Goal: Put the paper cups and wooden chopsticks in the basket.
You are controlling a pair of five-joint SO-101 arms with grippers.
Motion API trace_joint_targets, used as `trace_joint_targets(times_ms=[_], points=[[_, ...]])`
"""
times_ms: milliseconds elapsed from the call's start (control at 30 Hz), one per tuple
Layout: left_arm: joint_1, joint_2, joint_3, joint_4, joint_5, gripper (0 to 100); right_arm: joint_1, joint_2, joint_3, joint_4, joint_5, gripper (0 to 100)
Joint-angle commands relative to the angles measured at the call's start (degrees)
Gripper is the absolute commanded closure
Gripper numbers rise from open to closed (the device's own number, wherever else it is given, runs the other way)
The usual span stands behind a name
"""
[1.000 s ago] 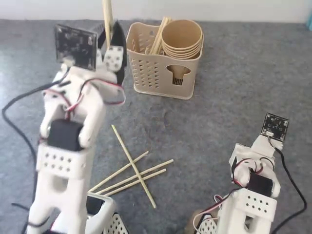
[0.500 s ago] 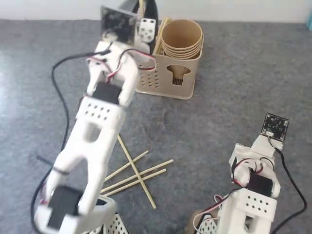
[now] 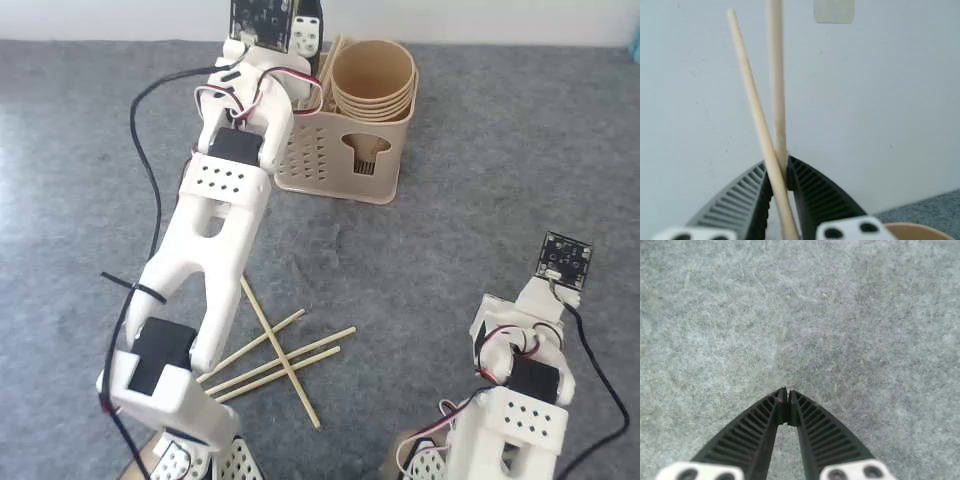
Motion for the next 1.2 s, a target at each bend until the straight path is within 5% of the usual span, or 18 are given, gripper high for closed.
trace_joint_targets(times_ms=[0,800,967,1167], points=[[-0.09,1.14,-2.33,3.43,0.44,92,0.66,-1.1,-0.18,-0.75,1.41,99.0],[-1.67,-0.26,-0.57,8.26,0.44,89,0.75,-1.1,-0.18,-0.75,1.41,99.0],[-1.49,-2.46,-6.46,25.67,0.44,80,0.66,-1.1,-0.18,-0.75,1.41,99.0],[-1.85,7.74,-33.19,51.34,0.53,76,0.48,-1.1,-0.18,-0.75,1.41,99.0]])
